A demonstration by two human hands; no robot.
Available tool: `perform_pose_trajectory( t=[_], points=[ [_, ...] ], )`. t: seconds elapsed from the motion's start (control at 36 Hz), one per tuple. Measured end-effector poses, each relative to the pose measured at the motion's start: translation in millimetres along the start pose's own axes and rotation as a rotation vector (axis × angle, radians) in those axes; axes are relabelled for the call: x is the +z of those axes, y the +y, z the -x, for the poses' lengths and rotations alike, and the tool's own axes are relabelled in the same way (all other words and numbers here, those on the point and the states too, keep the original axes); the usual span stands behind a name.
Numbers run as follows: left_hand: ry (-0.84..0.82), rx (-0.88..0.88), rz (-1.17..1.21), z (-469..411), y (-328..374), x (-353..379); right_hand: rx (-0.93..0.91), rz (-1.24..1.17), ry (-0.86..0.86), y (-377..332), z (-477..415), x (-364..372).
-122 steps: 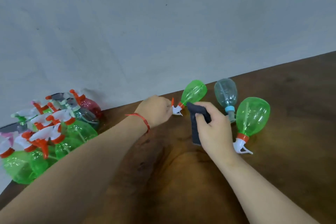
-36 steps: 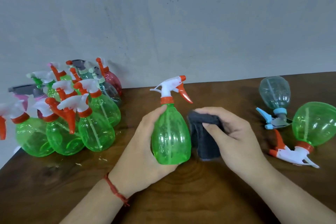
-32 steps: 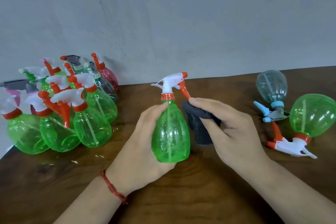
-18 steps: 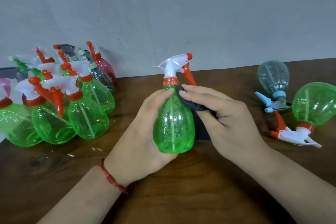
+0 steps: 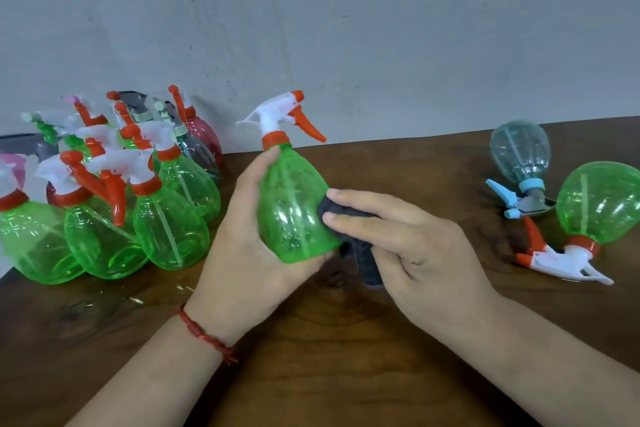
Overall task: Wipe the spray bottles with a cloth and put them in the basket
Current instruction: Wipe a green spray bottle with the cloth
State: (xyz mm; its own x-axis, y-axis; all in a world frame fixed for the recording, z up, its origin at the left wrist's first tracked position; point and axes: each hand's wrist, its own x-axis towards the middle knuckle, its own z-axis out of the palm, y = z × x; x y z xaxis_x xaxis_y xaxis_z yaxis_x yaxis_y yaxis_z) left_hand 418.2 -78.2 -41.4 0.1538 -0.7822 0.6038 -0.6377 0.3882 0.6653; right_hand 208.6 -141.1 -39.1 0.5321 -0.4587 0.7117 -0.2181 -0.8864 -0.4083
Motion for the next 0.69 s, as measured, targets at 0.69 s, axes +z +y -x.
perform_pose_trajectory(
  t=[0.69],
  points=[
    [0.142, -0.188, -0.027, -0.1, -5.3, 8.6, 0.070, -0.075, -0.084, 3.5, 2.6, 3.9]
  ],
)
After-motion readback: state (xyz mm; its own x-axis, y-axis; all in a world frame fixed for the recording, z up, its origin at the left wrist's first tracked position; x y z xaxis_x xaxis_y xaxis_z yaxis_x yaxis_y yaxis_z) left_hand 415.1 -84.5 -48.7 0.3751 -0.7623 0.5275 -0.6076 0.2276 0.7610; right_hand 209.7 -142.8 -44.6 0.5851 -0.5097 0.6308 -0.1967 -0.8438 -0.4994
